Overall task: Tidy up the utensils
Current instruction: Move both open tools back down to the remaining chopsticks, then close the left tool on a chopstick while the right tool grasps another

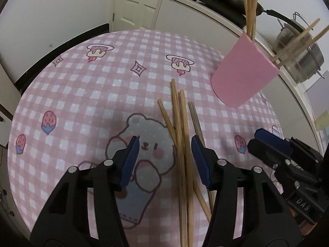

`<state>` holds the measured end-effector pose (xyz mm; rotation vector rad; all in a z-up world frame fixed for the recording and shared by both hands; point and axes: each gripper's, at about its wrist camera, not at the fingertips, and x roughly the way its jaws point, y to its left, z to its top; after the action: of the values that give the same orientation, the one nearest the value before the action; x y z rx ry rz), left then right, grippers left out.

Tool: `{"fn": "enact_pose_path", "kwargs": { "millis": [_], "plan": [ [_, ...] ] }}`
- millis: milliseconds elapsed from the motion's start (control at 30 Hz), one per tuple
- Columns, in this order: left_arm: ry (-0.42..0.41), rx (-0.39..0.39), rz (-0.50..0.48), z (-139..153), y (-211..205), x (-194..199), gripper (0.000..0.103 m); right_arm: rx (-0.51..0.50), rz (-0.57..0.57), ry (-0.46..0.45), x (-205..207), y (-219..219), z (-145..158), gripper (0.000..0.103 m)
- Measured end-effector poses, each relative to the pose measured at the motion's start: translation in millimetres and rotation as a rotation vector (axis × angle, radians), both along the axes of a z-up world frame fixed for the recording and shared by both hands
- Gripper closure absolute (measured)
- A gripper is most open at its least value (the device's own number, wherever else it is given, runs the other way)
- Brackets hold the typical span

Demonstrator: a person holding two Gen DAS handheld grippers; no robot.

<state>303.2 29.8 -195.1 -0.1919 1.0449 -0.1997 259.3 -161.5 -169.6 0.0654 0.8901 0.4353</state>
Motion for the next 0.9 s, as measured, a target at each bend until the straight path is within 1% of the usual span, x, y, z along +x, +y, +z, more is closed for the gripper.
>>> {"fn": "enact_pose_path", "kwargs": {
  "millis": [67, 167, 200, 367, 467, 500, 533, 600, 733, 900],
  "plan": [
    [0.004, 0.009, -0.002, -1.5, -2.0, 5.3, 0.054, 0.003, 0.005, 0.011, 3.9, 1.5, -3.9, 0.075],
    [0.014, 0.004, 0.0, -3.8, -3.7, 13.9, 0.061, -0.001, 0.009, 0.022, 8.9, 3.8, -7.7, 0.075],
    [0.02, 0.008, 0.003, -5.5, -4.4, 17.3, 0.065, -0.003, 0.011, 0.027, 10.3, 4.4, -8.4, 0.075],
    [0.018, 0.032, 0.007, -8.4, -8.5, 27.5, 0.069, -0.013, 0.019, 0.048, 16.3, 7.6, -12.0, 0.075],
    [0.021, 0.055, 0.003, -9.8, -12.5, 31.9, 0.077, -0.031, 0.025, 0.066, 22.7, 13.8, -15.1, 0.075],
    [0.02, 0.067, 0.0, -10.2, -13.7, 32.5, 0.086, -0.035, 0.028, 0.072, 24.3, 15.5, -16.1, 0.075],
    [0.022, 0.059, -0.007, -10.6, -14.3, 33.6, 0.089, -0.04, 0.032, 0.076, 25.8, 17.7, -16.5, 0.075],
    [0.024, 0.044, -0.011, -10.3, -14.1, 34.0, 0.093, -0.052, 0.038, 0.086, 29.6, 22.7, -17.8, 0.075],
    [0.017, 0.042, -0.006, -8.8, -9.5, 32.3, 0.095, -0.061, 0.044, 0.122, 39.2, 33.3, -22.6, 0.075],
    [-0.002, 0.015, 0.004, -0.3, 5.3, 25.3, 0.095, -0.092, 0.044, 0.156, 49.6, 44.3, -25.3, 0.075]
  ]
}}
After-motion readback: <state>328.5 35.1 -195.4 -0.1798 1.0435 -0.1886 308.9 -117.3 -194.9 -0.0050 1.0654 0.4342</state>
